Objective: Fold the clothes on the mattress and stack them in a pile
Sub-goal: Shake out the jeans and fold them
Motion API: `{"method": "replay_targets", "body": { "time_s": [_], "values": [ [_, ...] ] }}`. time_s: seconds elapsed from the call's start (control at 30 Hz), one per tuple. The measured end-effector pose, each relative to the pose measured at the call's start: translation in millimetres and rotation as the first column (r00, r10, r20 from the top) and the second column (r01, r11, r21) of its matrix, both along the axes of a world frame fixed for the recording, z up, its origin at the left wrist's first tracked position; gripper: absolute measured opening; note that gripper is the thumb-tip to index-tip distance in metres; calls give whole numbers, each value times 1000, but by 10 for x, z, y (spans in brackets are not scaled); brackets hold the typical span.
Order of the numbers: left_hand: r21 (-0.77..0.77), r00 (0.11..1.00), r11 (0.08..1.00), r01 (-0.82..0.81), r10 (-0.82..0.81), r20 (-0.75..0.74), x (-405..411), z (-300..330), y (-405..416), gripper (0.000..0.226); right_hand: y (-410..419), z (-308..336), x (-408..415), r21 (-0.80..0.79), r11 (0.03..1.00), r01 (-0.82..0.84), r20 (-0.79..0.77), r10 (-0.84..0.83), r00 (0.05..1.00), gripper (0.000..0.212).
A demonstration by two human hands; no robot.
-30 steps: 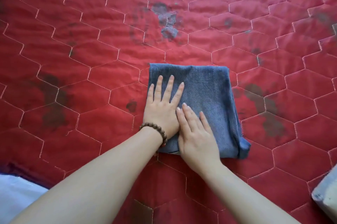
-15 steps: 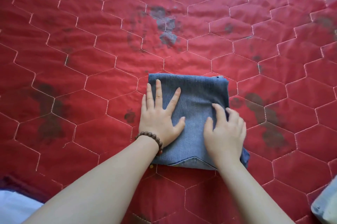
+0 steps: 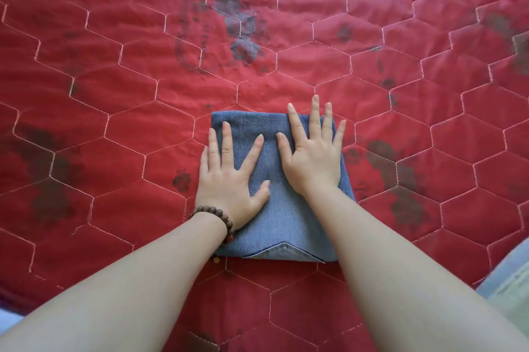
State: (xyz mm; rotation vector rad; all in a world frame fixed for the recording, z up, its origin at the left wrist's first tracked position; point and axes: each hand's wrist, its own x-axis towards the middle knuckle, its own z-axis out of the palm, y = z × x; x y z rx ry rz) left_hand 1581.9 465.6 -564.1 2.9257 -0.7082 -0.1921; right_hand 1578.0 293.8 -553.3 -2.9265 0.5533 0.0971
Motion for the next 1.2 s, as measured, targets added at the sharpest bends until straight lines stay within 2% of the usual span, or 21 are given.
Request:
{"method": "replay_targets", "body": {
  "time_s": [0.07,0.17,0.23,0.27,0.33,0.37,0.43,0.5,0.57,0.63,0.73,0.8,0.87,0.97,1.03,1.1,1.2],
  "values": [
    [-34,1000,999,10,-11,-13,22,-2,20,79,-49,2,23,137,991,11,39,-17,999,55],
    [-101,998,994,32,-37,-45,60,-5,58,78,-226,29,18,354,934,-56,84,28,996,48],
    [-117,998,993,35,-42,-56,70,1,63,78,-319,79,41,412,908,-75,57,56,997,47],
    [-115,998,993,31,-37,-53,71,2,58,78,-320,102,57,384,921,-69,28,63,998,47],
    [-103,999,995,15,-20,-42,61,3,51,78,-163,146,25,218,974,-55,28,50,998,51],
    [-104,999,995,9,-13,-38,60,2,48,77,-3,171,-43,142,988,-65,95,51,994,53],
    [-115,999,993,9,-13,-41,56,6,45,73,379,179,-341,119,977,-176,187,152,971,54],
    [-109,999,994,11,-15,-41,58,8,55,72,571,101,-750,117,952,-284,144,267,953,53],
    [-106,999,994,8,-14,-50,59,14,63,73,454,0,-1058,70,954,-291,47,288,956,55],
    [-109,998,994,8,-15,-59,62,11,64,73,263,-59,-1177,17,980,-200,36,199,979,55],
    [-126,995,992,8,-20,-93,78,20,59,73,167,-52,-1141,58,997,-42,53,39,998,54],
    [-163,990,987,13,-36,-136,105,46,71,75,125,-33,-1057,200,976,88,80,-106,991,57],
    [-232,981,973,-6,-40,-190,117,58,118,74,35,16,-956,364,911,193,72,-234,970,63],
    [-308,964,937,-165,87,-251,-4,58,202,71,-3,61,-942,405,901,158,87,-210,974,64],
    [-301,956,920,-252,190,-222,-157,70,220,69,17,87,-992,388,910,144,118,-205,972,63],
    [-303,952,909,-286,234,-196,-269,104,219,67,27,115,-1054,420,889,180,112,-248,962,62],
    [-335,931,880,-337,259,-257,-364,156,272,68,43,143,-1151,480,850,219,47,-274,961,64]
  ]
}}
